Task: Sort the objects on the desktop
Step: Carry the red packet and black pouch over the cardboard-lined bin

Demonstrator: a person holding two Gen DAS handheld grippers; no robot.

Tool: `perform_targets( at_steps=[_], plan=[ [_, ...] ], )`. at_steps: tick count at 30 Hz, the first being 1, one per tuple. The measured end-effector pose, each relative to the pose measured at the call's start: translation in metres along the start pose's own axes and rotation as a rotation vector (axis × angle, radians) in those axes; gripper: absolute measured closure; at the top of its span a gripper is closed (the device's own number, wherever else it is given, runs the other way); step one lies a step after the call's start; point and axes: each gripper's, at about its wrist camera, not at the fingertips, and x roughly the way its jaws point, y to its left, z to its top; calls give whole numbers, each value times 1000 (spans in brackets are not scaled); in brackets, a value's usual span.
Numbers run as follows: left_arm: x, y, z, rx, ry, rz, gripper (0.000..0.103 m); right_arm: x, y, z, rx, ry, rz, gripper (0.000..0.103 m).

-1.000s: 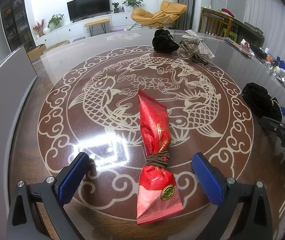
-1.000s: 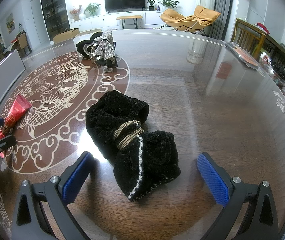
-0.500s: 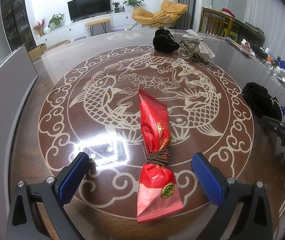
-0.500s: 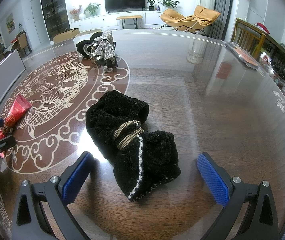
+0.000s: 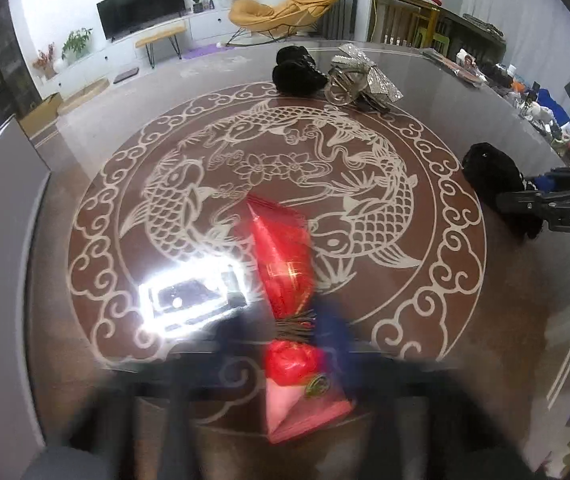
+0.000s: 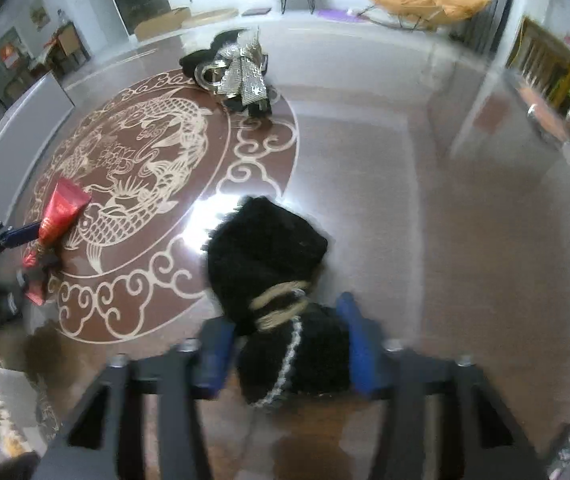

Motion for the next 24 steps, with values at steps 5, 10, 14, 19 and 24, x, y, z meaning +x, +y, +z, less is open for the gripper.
perform_targets(
  at_steps=[5, 10, 14, 19, 24],
  plan=[
    [-49, 18, -16, -64, -111, -23, 86, -38, 40, 2, -74, -49, 26, 65],
    [-134, 55, -39, -166, -245, -84, 86, -92, 98, 15, -135, -144, 98, 65],
    [-202, 107, -65, -227, -330, -43, 86, -130, 180, 33, -216, -234, 230, 64],
    [-249, 194, -106, -341, -312, 107, 86, -137, 300, 38, -324, -246, 428, 64],
    [-246, 268, -154, -469, -201, 229, 86, -114, 418, 23, -451, -181, 555, 64]
  ],
)
